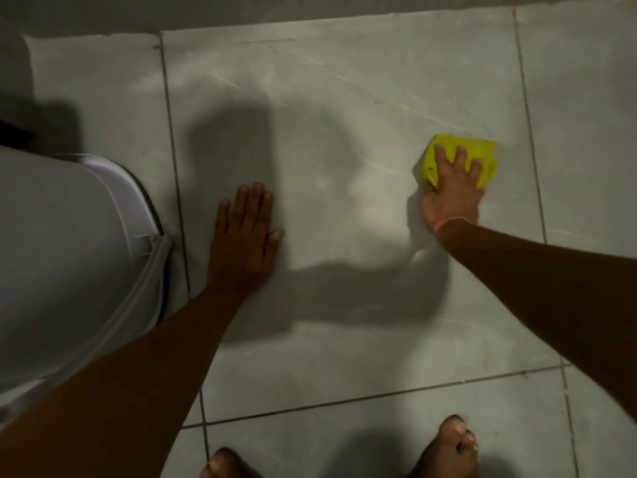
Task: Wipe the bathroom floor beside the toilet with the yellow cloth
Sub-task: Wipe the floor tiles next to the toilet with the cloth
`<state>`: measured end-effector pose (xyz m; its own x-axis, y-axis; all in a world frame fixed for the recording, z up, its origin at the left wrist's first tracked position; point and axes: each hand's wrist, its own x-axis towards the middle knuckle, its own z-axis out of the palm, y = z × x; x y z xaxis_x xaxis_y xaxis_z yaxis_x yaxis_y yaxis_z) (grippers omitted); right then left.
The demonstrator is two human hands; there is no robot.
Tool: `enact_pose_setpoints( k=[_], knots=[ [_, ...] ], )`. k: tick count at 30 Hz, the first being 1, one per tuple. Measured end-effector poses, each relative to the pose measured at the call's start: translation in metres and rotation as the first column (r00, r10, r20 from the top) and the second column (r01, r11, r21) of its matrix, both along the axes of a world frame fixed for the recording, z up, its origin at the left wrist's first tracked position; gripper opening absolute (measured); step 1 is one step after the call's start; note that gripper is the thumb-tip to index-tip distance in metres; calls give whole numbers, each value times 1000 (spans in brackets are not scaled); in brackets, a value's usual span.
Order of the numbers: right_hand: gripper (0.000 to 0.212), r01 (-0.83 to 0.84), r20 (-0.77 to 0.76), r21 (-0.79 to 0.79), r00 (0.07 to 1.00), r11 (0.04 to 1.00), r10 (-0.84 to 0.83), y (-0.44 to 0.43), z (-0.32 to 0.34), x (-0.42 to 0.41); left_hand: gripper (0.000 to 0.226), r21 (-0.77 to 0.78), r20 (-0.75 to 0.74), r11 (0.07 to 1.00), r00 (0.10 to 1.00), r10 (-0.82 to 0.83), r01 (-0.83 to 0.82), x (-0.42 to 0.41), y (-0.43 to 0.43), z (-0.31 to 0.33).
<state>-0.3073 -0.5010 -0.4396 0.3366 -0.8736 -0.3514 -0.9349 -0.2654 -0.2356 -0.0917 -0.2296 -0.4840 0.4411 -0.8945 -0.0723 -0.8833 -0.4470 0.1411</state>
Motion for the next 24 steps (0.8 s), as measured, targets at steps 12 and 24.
enact_pose_setpoints(
  k=[12,24],
  knots=[
    [76,-305,34,-66,951,950,308,89,0,63,63,-4,-83,985,982,172,-173,-8,9,8],
    [75,-425,-4,-7,905,905,425,166,12,46,63,20,-81,991,987,136,-135,-4,10,11]
  ],
)
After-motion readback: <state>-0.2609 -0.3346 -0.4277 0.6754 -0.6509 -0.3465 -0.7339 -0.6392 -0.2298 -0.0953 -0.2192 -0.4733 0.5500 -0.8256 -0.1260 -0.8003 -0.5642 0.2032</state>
